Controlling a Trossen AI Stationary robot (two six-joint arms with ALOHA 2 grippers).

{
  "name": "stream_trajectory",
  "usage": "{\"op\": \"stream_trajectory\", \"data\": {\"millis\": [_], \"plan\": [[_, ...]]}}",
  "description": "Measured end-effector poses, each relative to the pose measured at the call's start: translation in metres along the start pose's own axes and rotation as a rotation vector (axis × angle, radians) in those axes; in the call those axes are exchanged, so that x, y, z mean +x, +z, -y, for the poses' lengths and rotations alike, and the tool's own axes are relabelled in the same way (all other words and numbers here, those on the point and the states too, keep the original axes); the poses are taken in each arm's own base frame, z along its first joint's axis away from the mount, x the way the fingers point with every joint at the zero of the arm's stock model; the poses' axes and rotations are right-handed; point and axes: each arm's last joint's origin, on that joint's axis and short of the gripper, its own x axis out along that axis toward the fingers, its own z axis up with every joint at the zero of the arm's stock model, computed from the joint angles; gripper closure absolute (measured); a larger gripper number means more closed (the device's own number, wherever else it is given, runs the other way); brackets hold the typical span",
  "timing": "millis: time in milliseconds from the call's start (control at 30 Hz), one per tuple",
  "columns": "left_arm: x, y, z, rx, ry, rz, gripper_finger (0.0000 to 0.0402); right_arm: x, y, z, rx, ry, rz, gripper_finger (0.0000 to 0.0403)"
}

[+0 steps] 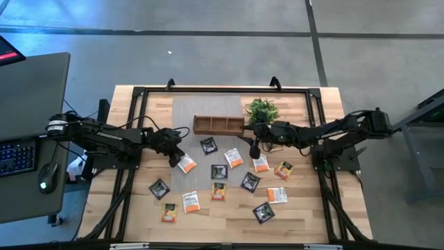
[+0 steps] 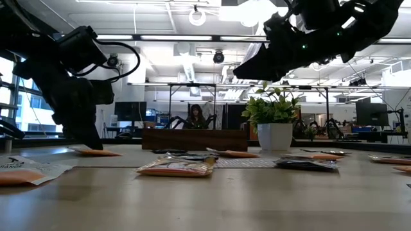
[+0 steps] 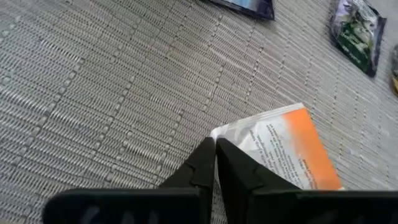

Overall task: Pick & Place Tea
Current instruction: Put the white tea bag in the left section of the brown wooden organizer

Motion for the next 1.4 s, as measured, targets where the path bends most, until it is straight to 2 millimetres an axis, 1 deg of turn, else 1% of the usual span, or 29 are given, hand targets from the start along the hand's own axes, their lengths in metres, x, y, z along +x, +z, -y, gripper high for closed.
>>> {"op": "stream_trajectory", "data": {"millis": [67,167,233,400,567,667,800,900,1000,1133,1300,1400], "plan": [[0.0,0.002,0.001,-0.001,-0.002,0.001,0.0385,0.0,0.0,0.0,0.009,0.015,0.004,0.0221],[-0.002,0.012,0.007,0.009,-0.019,0.024,0.0398,0.0,0.002,-0.001,0.022,0.039,0.016,0.0222],[-0.004,0.017,0.01,0.025,-0.019,0.022,0.0398,0.0,0.003,-0.001,0.023,0.042,0.028,0.0222],[-0.01,0.035,0.017,0.088,0.05,0.04,0.04,0.0,0.006,-0.001,0.029,0.041,0.063,0.0222],[-0.021,0.059,0.027,0.25,0.179,0.095,0.0401,0.0,0.007,-0.001,0.03,0.041,0.072,0.0222],[-0.027,0.074,0.033,0.329,0.238,0.155,0.0401,0.0,0.007,-0.001,0.03,0.041,0.072,0.0222],[-0.036,0.091,0.04,0.429,0.312,0.222,0.0401,0.0,0.007,-0.001,0.029,0.041,0.072,0.0222],[-0.042,0.102,0.044,0.54,0.384,0.251,0.0401,0.0,0.007,-0.001,0.029,0.041,0.072,0.0222],[-0.042,0.118,0.042,0.599,0.446,0.251,0.0401,0.0,0.007,-0.001,0.029,0.041,0.072,0.0222],[-0.035,0.139,0.027,0.64,0.519,0.201,0.0401,0.0,0.007,-0.001,0.029,0.041,0.073,0.0222],[-0.014,0.152,0.008,0.727,0.598,0.084,0.0401,0.0,0.008,-0.001,0.029,0.041,0.077,0.0222],[-0.006,0.153,0.003,0.765,0.638,0.032,0.0401,0.0,0.007,-0.001,0.03,0.041,0.076,0.0222]]}}
